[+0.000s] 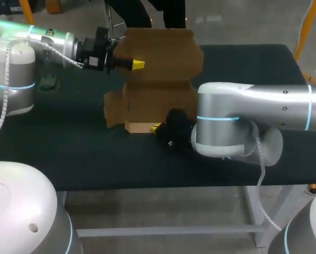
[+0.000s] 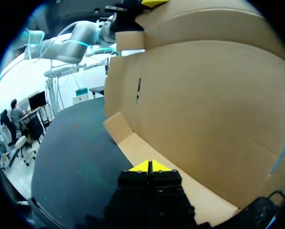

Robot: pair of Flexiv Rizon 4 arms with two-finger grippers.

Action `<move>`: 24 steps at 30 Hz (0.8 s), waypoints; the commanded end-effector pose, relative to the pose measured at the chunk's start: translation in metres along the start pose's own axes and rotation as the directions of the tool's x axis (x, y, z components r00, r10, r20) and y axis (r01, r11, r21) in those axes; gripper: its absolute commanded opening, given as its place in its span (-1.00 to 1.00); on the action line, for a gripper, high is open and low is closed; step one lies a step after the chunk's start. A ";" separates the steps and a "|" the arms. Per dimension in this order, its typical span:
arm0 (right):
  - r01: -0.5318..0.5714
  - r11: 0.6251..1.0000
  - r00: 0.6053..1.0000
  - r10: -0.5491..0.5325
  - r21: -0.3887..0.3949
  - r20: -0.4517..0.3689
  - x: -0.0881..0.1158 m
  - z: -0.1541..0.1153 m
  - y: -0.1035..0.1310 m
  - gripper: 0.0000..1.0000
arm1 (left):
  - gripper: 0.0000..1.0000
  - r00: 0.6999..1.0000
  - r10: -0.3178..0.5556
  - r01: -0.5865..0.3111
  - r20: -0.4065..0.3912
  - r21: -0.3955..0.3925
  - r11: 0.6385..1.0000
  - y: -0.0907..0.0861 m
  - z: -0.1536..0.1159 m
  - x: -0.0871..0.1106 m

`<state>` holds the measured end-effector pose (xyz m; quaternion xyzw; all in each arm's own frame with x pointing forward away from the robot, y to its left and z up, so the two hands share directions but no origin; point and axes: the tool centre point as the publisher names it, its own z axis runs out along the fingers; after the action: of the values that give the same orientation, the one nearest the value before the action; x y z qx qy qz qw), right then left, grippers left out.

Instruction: Assemble the packaging by folding the flat box into shape, placing the metal phone stand inside, and closing the box properly

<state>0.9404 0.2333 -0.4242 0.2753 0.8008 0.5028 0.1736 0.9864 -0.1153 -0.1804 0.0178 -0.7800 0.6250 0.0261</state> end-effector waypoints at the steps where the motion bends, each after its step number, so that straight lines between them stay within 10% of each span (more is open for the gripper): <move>1: 0.000 1.000 1.000 0.000 -0.005 0.008 0.001 0.005 -0.004 -1.00 | -1.00 1.000 0.000 0.000 -0.003 -0.001 1.000 -0.001 -0.001 0.000; 24: 0.000 1.000 1.000 0.000 -0.005 0.008 0.001 0.005 -0.004 -1.00 | -1.00 0.997 0.078 -0.078 -0.022 0.026 0.997 0.010 0.000 0.045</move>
<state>0.9409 0.2330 -0.4251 0.2755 0.7998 0.5039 0.1743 0.9459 -0.1124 -0.1869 -0.0213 -0.7716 0.6356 0.0133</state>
